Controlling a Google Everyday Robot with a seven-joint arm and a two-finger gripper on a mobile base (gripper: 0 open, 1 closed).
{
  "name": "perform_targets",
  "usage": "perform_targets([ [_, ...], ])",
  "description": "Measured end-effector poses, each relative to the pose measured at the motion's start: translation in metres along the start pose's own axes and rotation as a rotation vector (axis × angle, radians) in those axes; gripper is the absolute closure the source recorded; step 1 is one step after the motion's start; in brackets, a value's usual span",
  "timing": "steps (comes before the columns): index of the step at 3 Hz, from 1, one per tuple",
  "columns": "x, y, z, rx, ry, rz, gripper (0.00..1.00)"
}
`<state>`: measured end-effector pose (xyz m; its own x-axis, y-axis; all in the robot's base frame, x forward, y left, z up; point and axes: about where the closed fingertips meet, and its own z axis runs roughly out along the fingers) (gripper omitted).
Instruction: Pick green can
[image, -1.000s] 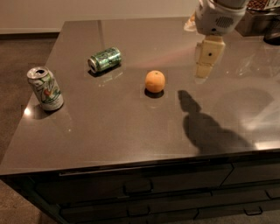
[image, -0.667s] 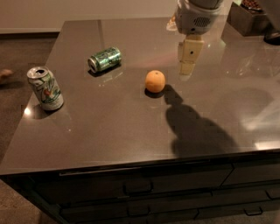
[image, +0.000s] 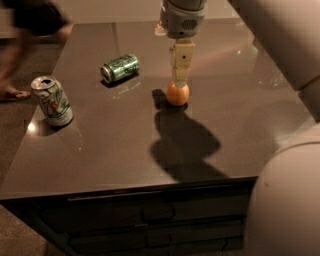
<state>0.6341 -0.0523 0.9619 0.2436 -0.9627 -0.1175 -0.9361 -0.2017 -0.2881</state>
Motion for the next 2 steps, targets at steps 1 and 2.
perform_targets([
  [1, -0.035, -0.023, 0.008, 0.004, 0.000, -0.083, 0.00],
  [2, -0.068, -0.045, 0.019, 0.024, -0.020, -0.146, 0.00],
])
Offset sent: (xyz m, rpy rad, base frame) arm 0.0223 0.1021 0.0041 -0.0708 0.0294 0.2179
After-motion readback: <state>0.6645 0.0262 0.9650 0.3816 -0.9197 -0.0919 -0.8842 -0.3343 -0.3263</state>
